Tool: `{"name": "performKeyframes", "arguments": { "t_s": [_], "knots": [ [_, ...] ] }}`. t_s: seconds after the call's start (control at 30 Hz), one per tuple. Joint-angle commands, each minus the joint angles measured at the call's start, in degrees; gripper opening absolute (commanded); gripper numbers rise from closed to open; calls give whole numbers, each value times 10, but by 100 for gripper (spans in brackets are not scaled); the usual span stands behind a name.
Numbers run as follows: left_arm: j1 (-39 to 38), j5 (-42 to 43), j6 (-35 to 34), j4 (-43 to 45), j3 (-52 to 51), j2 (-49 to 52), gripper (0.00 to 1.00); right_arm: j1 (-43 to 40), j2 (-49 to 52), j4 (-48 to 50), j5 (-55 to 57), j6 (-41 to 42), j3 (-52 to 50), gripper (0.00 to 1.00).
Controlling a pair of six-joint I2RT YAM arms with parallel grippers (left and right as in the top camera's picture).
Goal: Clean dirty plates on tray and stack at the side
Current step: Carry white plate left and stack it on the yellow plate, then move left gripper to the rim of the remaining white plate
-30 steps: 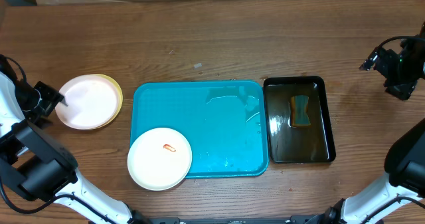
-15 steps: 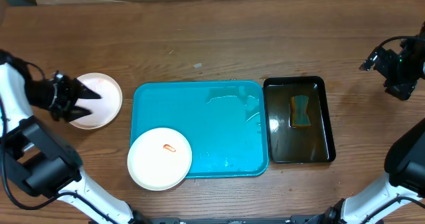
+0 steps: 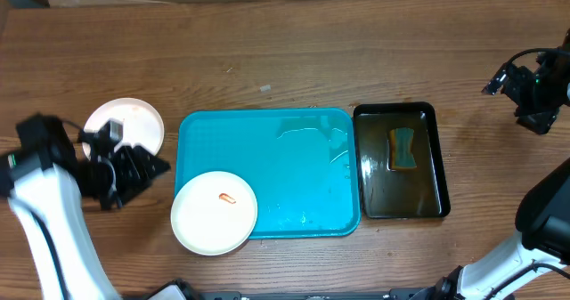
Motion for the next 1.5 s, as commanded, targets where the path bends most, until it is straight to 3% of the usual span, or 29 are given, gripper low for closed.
{"name": "performKeyframes", "arguments": {
  "t_s": [0.0,0.17,0.33,0.63,0.97,1.47],
  "knots": [
    [-26,-148,-135,15,-56,-113,57,-1,-12,1,0,0,10,100],
    [-68,-184,-196,34,-111,-215,47,-1,-12,1,0,0,10,100],
    [-75,-211,-244,66,-166,-211,41,-1,-12,1,0,0,10,100],
    [-75,-234,-271,131,-203,-51,33,-1,-12,1,0,0,10,100],
    [-75,-228,-260,135,-203,102,18,-1,-12,1,0,0,10,100],
    [-116,-229,-250,178,-237,113,24,-1,-12,1,0,0,10,100]
  ]
}}
